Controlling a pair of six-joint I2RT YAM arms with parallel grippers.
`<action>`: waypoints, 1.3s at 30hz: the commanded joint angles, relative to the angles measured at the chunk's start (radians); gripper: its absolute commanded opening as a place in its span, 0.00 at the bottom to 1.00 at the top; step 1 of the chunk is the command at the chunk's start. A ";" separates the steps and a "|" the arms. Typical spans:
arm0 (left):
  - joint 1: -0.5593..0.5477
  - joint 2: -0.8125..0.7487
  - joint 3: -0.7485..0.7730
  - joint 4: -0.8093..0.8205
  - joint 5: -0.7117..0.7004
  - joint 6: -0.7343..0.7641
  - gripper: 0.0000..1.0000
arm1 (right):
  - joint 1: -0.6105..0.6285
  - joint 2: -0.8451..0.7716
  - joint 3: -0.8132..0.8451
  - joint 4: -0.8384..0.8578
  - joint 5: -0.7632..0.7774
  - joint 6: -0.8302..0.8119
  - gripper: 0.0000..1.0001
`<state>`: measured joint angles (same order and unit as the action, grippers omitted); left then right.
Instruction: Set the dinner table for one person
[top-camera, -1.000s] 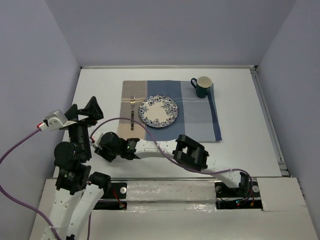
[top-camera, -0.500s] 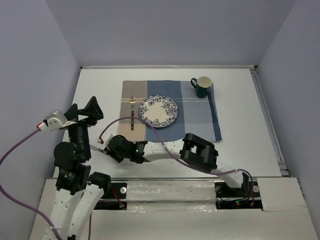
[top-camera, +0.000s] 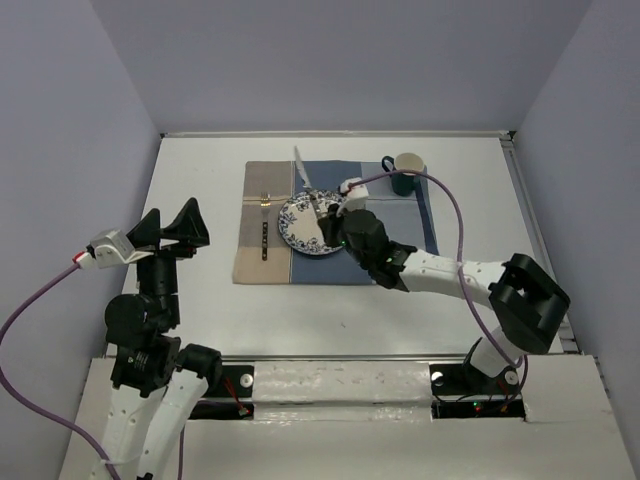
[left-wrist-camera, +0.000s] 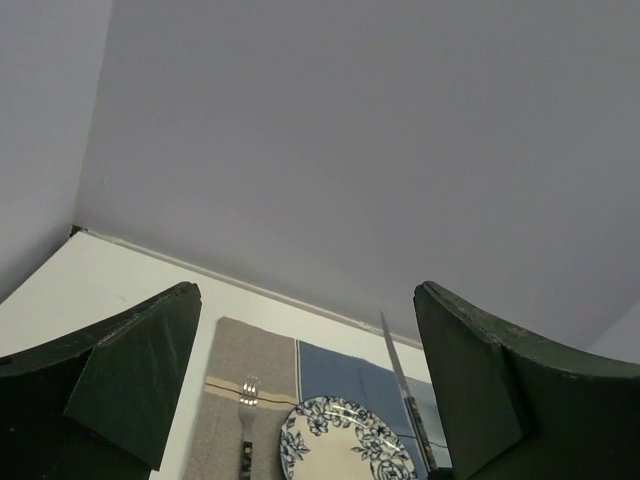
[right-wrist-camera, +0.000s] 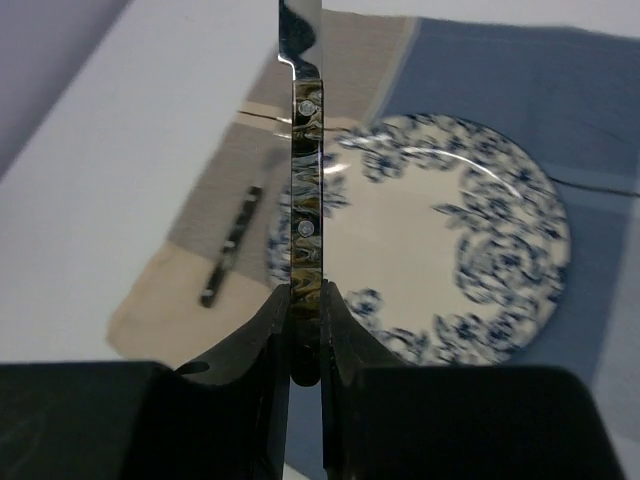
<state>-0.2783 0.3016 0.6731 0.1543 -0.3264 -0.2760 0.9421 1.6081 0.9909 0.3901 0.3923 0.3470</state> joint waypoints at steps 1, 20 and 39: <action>-0.002 -0.009 -0.007 0.045 0.035 -0.012 0.99 | -0.107 -0.060 -0.147 -0.026 0.138 0.069 0.00; -0.022 -0.009 -0.012 0.044 0.033 -0.008 0.99 | -0.281 0.088 -0.204 -0.080 0.120 0.110 0.00; -0.022 0.005 -0.014 0.045 0.036 -0.009 0.99 | -0.309 0.148 -0.144 -0.083 0.118 0.087 0.00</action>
<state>-0.2955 0.2989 0.6670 0.1532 -0.2951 -0.2867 0.6434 1.7447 0.7975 0.2699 0.4896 0.4416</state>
